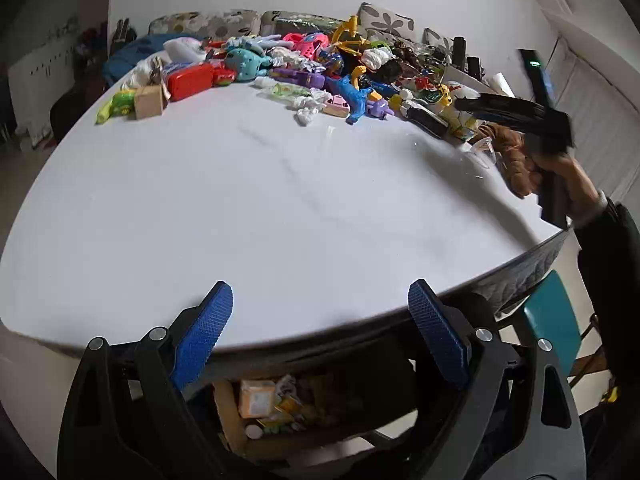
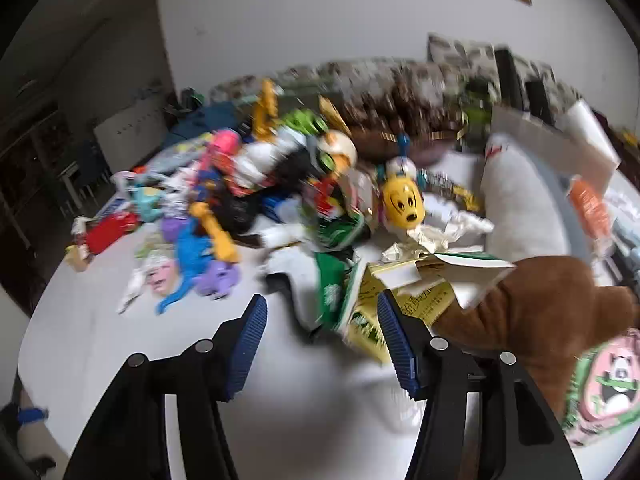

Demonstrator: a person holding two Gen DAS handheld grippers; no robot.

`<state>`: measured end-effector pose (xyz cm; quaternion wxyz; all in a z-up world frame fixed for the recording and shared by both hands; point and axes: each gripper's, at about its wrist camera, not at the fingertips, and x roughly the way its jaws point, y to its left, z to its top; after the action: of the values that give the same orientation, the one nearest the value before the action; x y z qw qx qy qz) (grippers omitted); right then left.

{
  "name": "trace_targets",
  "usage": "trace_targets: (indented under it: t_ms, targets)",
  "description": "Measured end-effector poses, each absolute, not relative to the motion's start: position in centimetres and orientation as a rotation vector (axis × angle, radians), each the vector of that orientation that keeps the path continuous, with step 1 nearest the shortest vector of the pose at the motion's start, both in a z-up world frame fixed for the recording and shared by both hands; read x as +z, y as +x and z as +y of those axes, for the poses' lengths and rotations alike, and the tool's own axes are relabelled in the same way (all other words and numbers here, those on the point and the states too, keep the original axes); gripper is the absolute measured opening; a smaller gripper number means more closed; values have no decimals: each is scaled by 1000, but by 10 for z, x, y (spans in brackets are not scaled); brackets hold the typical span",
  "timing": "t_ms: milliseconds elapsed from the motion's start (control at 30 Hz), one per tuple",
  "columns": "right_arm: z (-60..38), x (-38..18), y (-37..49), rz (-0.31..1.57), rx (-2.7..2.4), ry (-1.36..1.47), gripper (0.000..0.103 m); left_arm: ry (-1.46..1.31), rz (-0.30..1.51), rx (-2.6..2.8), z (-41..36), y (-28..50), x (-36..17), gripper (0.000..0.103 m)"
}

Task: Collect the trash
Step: 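Raise both open tools back over the table, then grasp the green-and-yellow paper packaging with the right tool while the left tool grasps the small cardboard box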

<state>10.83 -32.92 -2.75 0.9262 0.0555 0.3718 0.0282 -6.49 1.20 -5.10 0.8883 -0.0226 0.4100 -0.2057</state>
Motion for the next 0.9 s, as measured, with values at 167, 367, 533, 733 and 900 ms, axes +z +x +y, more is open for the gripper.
trace_targets:
  t_ms: [167,367,533,733,900]
  targets:
    - [-345,-37,120,786,74,271,10,-48,845,-425,7,-49,-47,87]
    - [-322,26,45,594,205,185,10,-57,824,-412,0,-12,-33,87]
    - [-305,45,0,536,301,176,10,-18,786,-294,6,30,-21,87]
    - [-281,29,-19,559,384,175,11,-105,770,-138,82,80,-6,87]
    - [-262,13,-8,612,434,175,11,-125,845,-50,134,139,-23,87]
